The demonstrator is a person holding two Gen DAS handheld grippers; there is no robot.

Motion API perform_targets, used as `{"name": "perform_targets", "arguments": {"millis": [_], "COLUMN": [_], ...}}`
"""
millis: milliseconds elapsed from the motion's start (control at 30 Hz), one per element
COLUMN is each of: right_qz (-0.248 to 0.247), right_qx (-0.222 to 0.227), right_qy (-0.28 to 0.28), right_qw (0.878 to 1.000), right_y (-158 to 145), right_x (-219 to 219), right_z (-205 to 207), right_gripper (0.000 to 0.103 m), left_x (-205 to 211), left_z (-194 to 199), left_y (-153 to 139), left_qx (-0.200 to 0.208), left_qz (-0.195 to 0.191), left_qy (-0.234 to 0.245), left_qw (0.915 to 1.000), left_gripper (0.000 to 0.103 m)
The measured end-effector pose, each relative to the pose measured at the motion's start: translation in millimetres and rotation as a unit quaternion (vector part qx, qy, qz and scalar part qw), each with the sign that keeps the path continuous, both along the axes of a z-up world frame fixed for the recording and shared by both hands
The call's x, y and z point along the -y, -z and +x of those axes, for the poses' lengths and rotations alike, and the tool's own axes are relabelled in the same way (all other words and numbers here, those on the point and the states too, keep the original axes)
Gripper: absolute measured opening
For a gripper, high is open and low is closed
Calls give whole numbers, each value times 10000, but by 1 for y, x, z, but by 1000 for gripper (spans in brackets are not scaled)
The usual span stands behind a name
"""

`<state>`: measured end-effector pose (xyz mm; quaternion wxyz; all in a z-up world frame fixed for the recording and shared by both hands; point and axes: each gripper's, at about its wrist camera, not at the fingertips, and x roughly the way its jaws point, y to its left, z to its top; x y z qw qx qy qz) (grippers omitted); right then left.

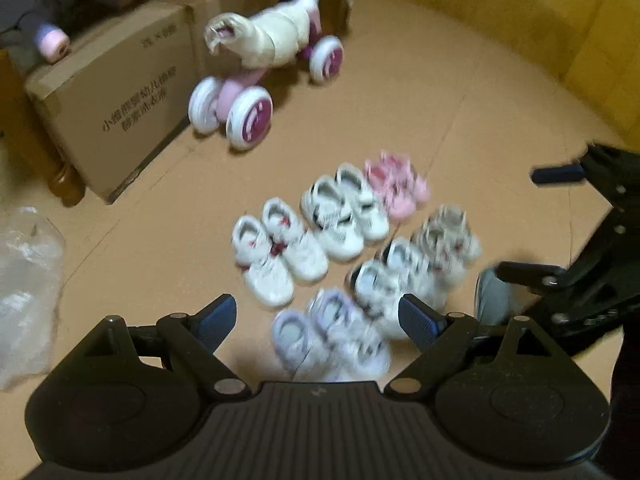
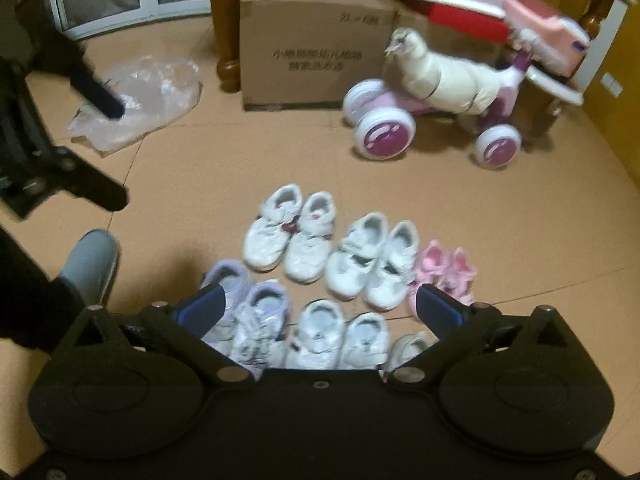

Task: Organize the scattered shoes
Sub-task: 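Raise the left tool away from the row while the right tool moves over the shoes, then grasp the lavender-lined sneaker pair at their heels with the right tool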

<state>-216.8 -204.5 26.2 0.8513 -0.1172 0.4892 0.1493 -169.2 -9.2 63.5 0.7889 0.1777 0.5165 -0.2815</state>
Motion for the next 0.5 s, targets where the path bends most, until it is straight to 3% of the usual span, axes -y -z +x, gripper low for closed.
{"name": "perform_targets", "arguments": {"millis": [67, 167, 300, 433, 500], "right_qz": [197, 228, 12, 88, 95], "right_qx": [-327, -723, -1271, -1736, -1721], "right_qy": [44, 100, 32, -116, -177], "right_qw": [9993, 9971, 9919, 9847, 9849], "right_y": [19, 52, 98, 125, 130], "right_x": [-5, -15, -31, -45, -50], "right_z": [9, 18, 22, 26, 27], "right_gripper": [102, 101, 101, 102, 103], "left_x": [9, 15, -4, 2, 4], "left_z": [5, 17, 37, 42, 44], "left_y": [0, 9, 28, 43, 50], "left_qx": [-5, 65, 173, 310, 370], "left_qz": [482, 1151, 999, 1530, 1774], "left_qy": [616, 1302, 1187, 1720, 1973], "left_qw": [9969, 9848, 9877, 9726, 9634], "left_gripper": [89, 89, 89, 89, 89]}}
